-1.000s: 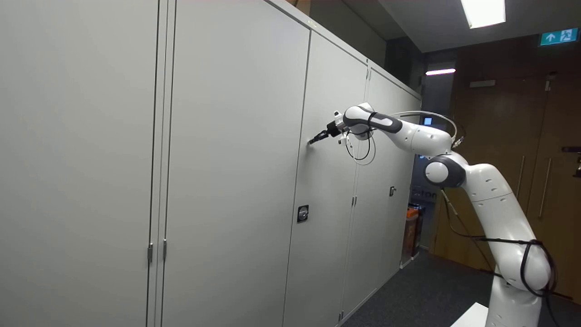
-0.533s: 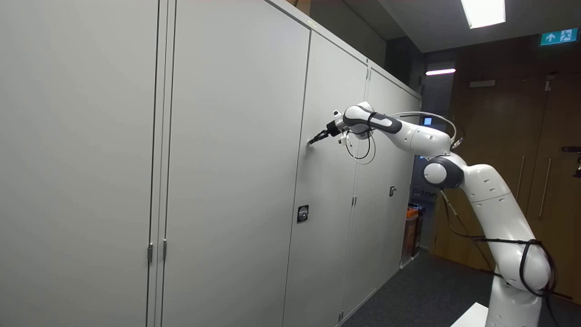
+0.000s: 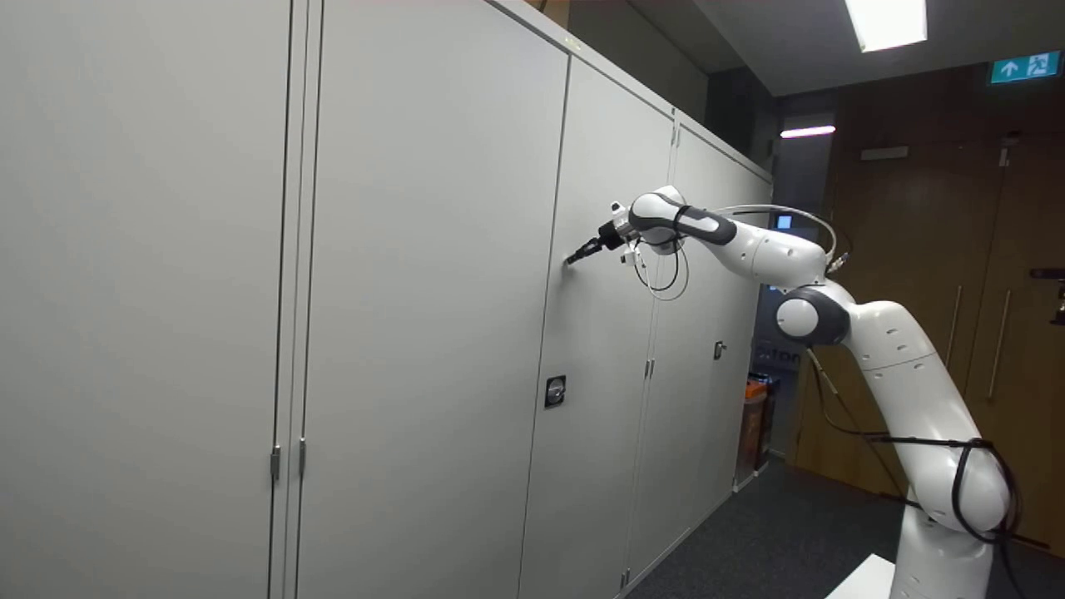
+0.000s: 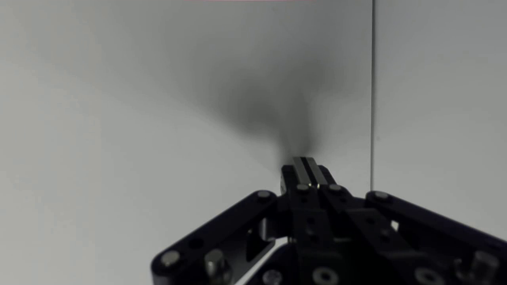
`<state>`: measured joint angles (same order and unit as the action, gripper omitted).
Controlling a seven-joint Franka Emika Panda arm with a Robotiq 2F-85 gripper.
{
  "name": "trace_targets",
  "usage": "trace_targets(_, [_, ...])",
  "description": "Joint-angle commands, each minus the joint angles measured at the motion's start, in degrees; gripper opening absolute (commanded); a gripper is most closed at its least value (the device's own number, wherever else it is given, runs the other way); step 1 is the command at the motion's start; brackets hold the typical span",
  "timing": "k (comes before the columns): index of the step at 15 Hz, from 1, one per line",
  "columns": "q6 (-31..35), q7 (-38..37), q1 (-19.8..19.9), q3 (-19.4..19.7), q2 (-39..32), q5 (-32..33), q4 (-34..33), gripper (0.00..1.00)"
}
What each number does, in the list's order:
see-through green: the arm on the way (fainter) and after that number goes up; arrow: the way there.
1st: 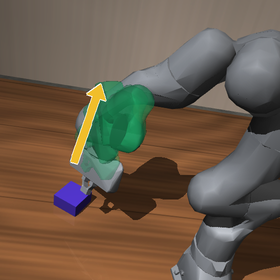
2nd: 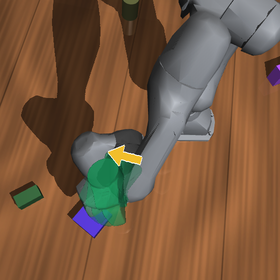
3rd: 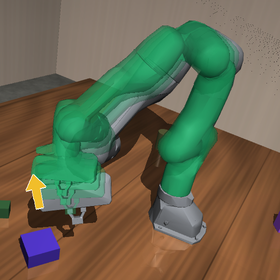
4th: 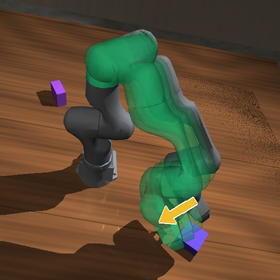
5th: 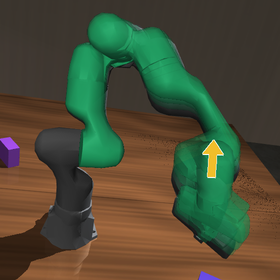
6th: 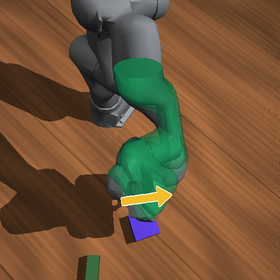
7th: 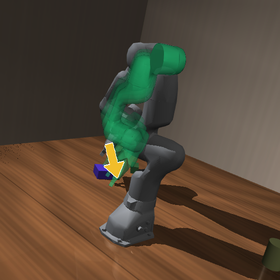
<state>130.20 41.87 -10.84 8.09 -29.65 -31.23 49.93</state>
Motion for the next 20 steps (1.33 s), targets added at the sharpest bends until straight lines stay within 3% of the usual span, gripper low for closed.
trace_targets(1, [2.0,0.65,-0.16,0.23,-0.62,0.46,-1.82,0.0])
trace_targets(12, [1.17,0.08,-0.71,1.05,4.8,1.57,1.96,0.0])
trace_targets(20, [-5.52,0.45,-0.49,1.05,10.44,1.72,5.54,0.0])
